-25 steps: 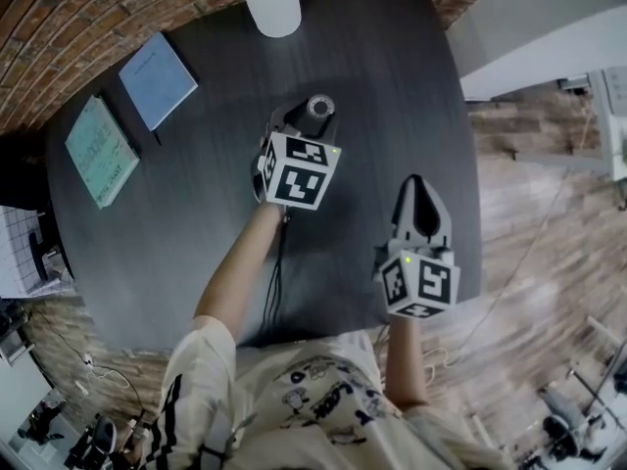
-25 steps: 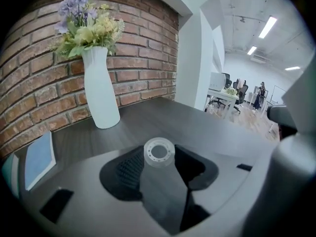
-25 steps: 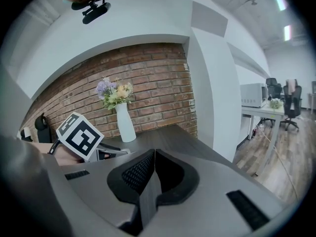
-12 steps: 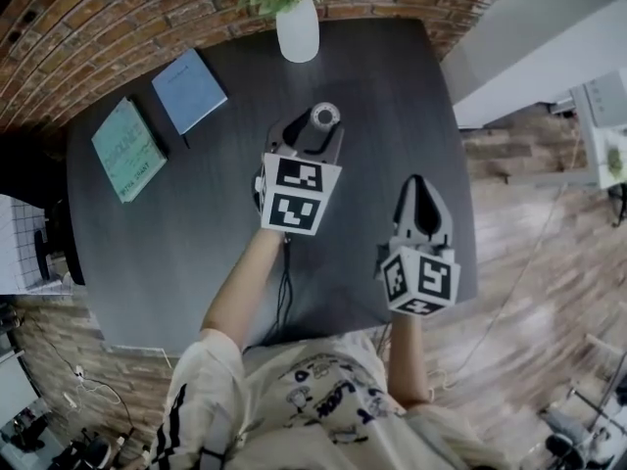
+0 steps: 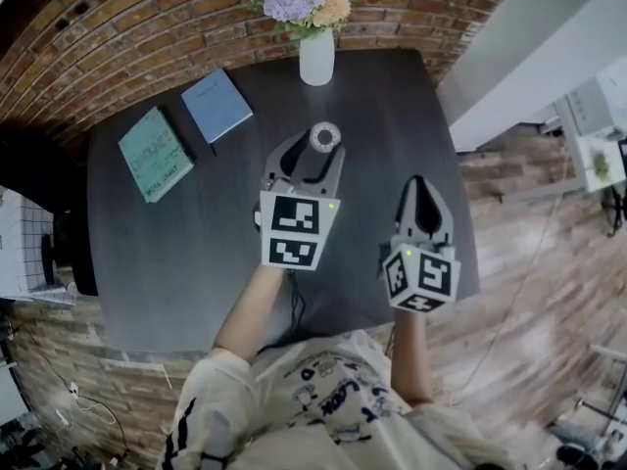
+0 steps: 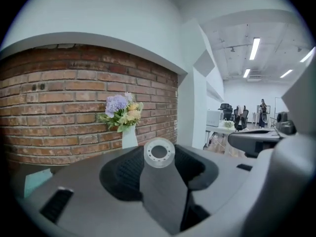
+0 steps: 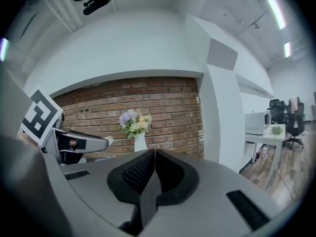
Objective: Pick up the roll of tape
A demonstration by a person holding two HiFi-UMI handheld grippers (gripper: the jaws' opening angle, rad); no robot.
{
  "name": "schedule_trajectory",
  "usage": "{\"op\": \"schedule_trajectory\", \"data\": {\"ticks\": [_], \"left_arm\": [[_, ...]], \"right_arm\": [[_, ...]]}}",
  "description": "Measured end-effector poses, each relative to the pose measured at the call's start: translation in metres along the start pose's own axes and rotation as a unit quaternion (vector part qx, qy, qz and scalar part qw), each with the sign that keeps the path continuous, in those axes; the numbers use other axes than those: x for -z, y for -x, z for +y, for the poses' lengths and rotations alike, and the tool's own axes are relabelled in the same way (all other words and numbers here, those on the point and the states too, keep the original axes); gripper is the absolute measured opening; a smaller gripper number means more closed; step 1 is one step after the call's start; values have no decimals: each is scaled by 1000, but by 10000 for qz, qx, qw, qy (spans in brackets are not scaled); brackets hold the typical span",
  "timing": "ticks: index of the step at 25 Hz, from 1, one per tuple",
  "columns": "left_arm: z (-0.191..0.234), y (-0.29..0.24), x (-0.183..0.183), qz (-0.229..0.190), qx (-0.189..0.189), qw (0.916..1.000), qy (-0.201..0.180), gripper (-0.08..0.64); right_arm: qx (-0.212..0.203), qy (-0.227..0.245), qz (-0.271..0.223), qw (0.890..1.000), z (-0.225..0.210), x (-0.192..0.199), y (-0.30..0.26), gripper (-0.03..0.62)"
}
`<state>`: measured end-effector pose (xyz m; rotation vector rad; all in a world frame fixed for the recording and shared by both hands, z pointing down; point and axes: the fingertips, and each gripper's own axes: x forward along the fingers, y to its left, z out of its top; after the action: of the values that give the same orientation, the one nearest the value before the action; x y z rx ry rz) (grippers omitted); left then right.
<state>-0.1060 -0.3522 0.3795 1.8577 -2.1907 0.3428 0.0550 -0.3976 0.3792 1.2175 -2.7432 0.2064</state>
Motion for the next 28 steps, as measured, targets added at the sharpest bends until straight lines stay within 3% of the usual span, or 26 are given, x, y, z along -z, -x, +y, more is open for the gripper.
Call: {"op": "schedule_trajectory", "data": {"ticks": [14, 28], "left_arm": [[10, 94, -25, -685, -195, 9974, -104, 196], [2, 114, -27, -849, -113, 9963, -56, 195]], "right_arm": [[35, 247, -470, 9986, 47, -39, 43, 5], [186, 302, -627, 9974, 55, -49, 61, 4]]}}
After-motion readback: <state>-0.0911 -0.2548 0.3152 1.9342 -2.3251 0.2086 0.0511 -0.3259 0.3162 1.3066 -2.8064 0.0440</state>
